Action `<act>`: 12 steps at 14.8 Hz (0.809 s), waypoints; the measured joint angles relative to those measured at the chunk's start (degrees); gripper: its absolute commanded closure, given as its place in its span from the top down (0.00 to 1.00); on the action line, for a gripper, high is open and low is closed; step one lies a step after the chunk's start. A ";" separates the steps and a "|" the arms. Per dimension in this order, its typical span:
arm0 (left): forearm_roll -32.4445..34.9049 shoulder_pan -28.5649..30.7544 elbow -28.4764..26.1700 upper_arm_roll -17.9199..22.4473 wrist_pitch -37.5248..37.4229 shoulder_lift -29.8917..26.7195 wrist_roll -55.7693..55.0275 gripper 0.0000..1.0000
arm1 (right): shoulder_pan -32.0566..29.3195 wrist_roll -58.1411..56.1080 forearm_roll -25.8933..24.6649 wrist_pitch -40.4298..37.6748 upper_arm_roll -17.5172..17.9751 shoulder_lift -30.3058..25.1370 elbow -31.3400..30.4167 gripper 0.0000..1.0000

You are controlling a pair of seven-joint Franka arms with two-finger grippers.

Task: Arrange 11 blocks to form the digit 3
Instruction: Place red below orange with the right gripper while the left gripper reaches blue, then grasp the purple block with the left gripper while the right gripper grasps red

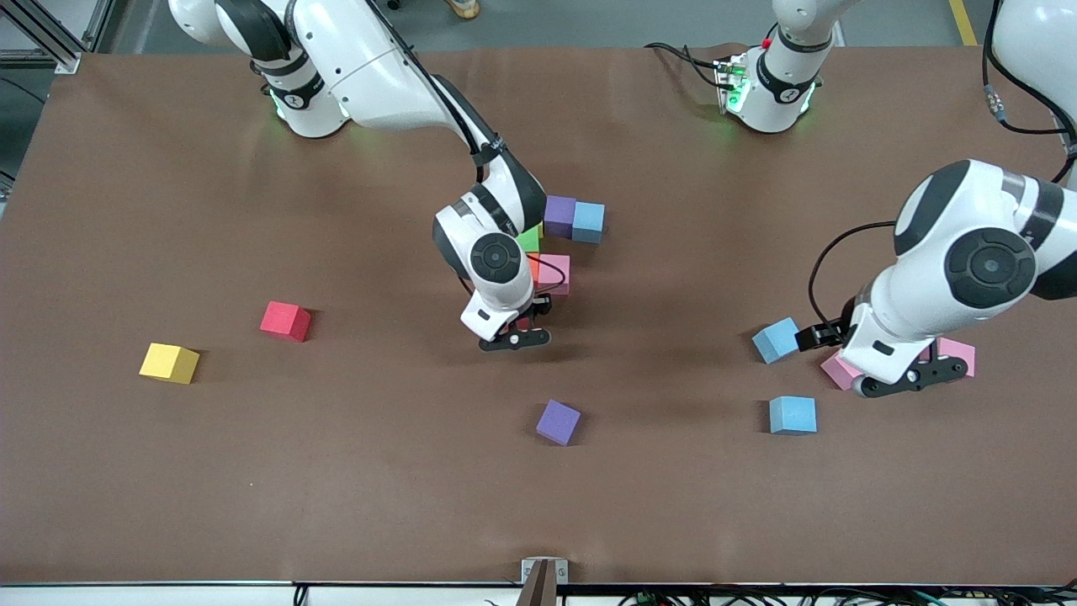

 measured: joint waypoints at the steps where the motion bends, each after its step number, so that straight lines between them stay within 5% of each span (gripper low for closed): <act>1: 0.00 -0.01 0.73 0.35 0.00 0.64 3.32 0.99 | 0.14 0.04 0.00 0.00 -0.01 -0.01 0.00 0.26; 9: 1.88 0.56 -3.03 2.44 6.19 3.88 11.35 1.00 | 1.26 0.27 0.17 0.00 -0.01 -0.01 -0.02 0.31; 10: 2.53 0.94 -4.34 2.53 7.21 3.95 11.35 1.00 | 1.33 0.28 0.18 0.00 -0.01 -0.01 -0.02 0.44; 11: 2.89 1.53 -5.63 2.61 8.34 3.99 11.46 1.00 | 1.36 0.35 0.18 0.00 -0.01 -0.01 -0.02 0.87; 12: 2.96 2.12 -6.86 2.62 9.64 4.03 11.61 1.00 | 1.36 0.69 0.26 0.00 -0.03 -0.01 -0.01 1.00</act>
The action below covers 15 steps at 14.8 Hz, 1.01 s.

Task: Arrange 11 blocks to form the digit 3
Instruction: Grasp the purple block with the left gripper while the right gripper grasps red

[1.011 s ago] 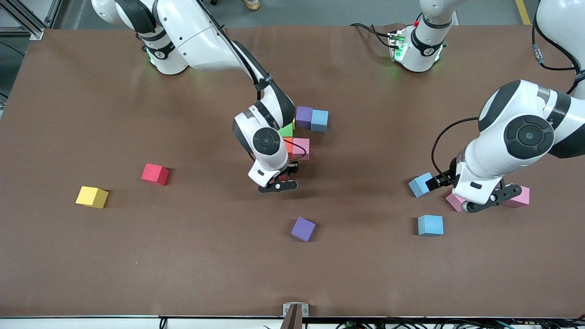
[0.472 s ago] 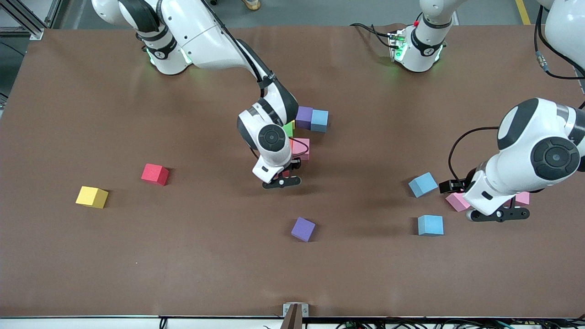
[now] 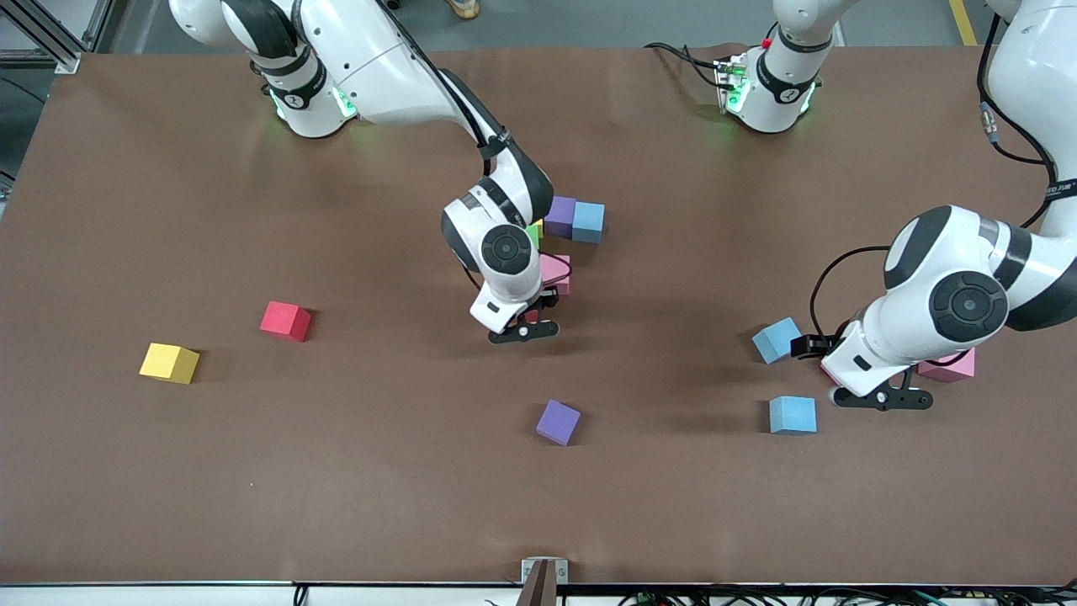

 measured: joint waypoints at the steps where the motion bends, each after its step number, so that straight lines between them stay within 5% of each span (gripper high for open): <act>1: 0.00 0.43 -1.14 0.03 1.40 0.06 -0.09 1.00 | 0.00 0.66 0.07 0.00 -0.03 0.01 0.00 1.00; 6: 0.00 -0.46 -2.84 0.13 6.49 1.64 -0.96 1.00 | -0.64 1.41 0.16 -0.11 -0.76 -0.08 1.73 1.00; 9: 0.00 -6.19 -1.75 3.54 10.48 2.52 -0.91 1.00 | -2.92 1.41 0.21 -4.56 -1.01 -0.55 5.12 1.00; 15: -1.13 -41.77 12.61 23.48 11.68 4.48 -2.26 0.99 | -14.21 -10.39 0.22 -18.35 -0.99 -5.81 7.44 1.00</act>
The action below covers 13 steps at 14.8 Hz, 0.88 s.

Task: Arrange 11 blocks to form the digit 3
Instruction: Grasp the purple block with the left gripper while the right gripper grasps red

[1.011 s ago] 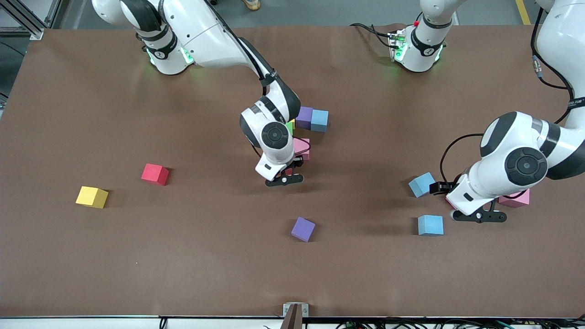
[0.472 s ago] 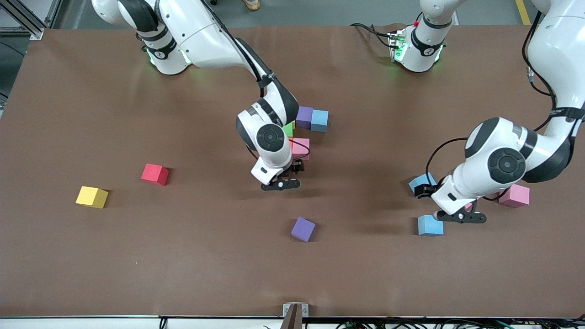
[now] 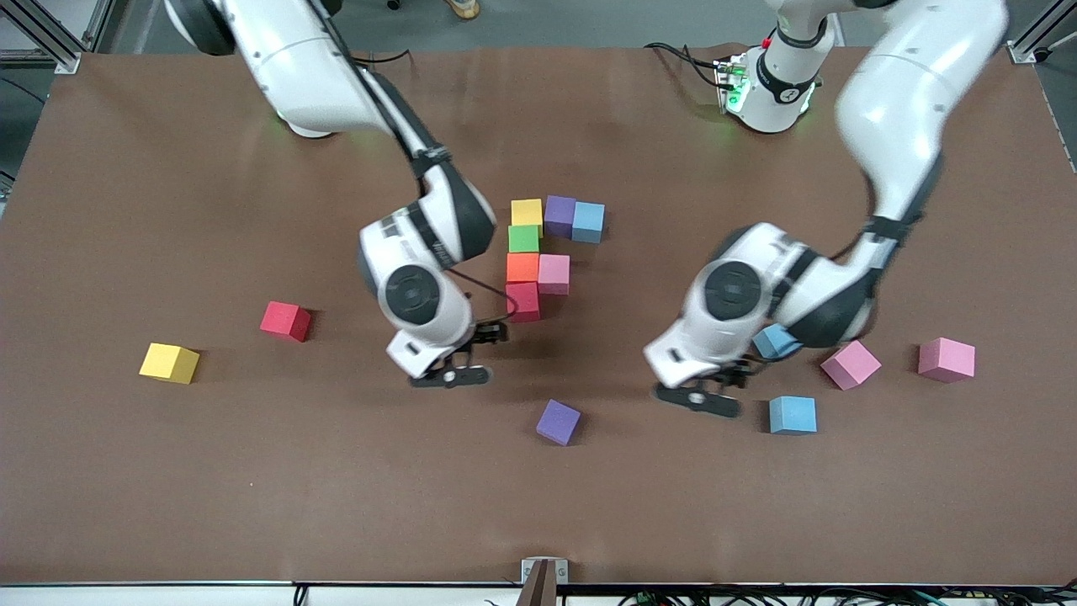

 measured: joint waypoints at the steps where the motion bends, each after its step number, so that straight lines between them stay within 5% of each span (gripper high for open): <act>1: -0.59 -4.84 3.18 2.32 0.58 1.37 -0.19 0.99 | -2.42 -3.19 0.00 -2.90 -0.01 -0.92 -0.33 1.00; 5: -1.03 -12.17 9.62 5.83 11.42 6.97 -0.22 0.97 | -11.11 -11.93 -1.01 -4.52 -0.07 -5.14 -7.10 1.00; 9: -1.22 -12.61 10.62 9.60 27.23 12.21 3.13 0.96 | -19.01 -20.42 -2.49 -2.62 -0.18 -9.36 -15.86 1.00; 13: -4.96 -12.44 14.31 10.05 34.11 17.01 5.56 0.94 | -23.19 -21.19 -6.11 1.08 -0.20 -11.60 -22.11 1.00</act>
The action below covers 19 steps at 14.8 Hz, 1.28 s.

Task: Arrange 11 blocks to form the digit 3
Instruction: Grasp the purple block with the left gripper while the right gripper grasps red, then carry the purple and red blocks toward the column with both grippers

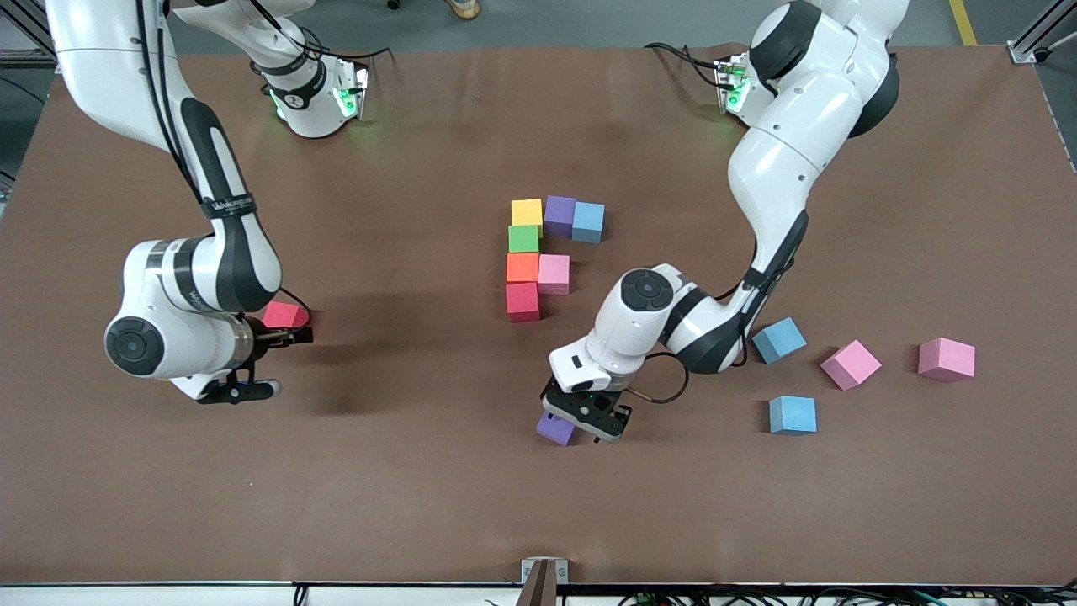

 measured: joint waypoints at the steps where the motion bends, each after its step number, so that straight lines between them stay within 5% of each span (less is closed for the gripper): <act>1: -0.30 -0.08 0.55 0.00 0.27 0.47 0.13 0.94 | -0.76 -0.01 -0.05 0.72 -0.02 -0.72 -1.61 1.00; 10: -2.17 -0.91 0.79 -0.21 4.51 3.27 0.33 0.92 | -4.54 0.20 0.82 18.05 0.32 -7.12 -19.18 1.00; 17: -2.57 -1.29 0.91 -0.21 4.45 3.28 0.33 0.92 | -4.38 0.90 4.62 23.73 0.65 -6.41 -21.78 1.00; 19: -2.58 -1.29 1.08 -0.21 4.44 3.26 0.33 0.92 | -4.38 0.92 4.63 25.83 0.66 -5.26 -21.96 0.91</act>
